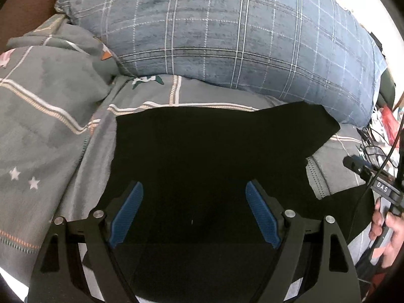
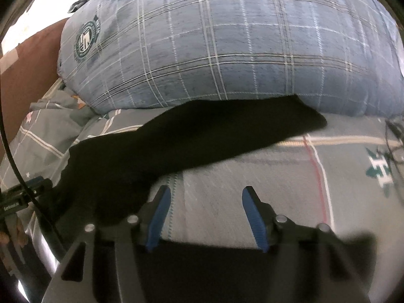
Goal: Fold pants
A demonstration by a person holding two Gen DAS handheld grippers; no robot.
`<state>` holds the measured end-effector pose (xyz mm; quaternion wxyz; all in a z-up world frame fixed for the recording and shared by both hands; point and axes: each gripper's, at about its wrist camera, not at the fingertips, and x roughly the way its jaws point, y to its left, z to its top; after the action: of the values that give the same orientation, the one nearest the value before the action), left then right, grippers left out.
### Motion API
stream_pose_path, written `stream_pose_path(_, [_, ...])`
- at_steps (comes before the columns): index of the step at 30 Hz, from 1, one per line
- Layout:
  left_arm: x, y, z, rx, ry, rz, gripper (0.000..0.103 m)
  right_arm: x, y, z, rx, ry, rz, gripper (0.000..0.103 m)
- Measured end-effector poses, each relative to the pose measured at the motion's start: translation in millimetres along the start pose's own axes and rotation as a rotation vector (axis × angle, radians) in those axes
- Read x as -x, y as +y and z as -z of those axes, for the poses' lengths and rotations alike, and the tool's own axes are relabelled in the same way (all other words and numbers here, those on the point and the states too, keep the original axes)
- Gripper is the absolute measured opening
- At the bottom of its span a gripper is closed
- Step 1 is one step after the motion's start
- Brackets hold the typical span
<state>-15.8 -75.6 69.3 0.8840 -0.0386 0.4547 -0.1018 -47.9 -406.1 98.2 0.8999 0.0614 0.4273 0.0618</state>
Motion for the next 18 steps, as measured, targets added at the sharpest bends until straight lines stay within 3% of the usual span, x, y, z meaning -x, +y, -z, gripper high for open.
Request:
stream_pose_path(5, [-15.5,4.3,-19.8,-0.04,0.029,0.038,0.084,-13.3,20.7,-20.9,0.098,-0.013,-0.041,0.066])
stream_pose_path(12, [-52.5,17.1,-61.7,-0.128,0.075,0.107,0.084,-45.7,55.8,-68.0,0.356,-0.044,-0.064,0.071])
stream_pose_path(18, [-88.7,18.7,-84.4,-0.262,0.151,0.137,0.084,-92.7,79.4,-97.2,0.557,0.036,-0.144,0.076])
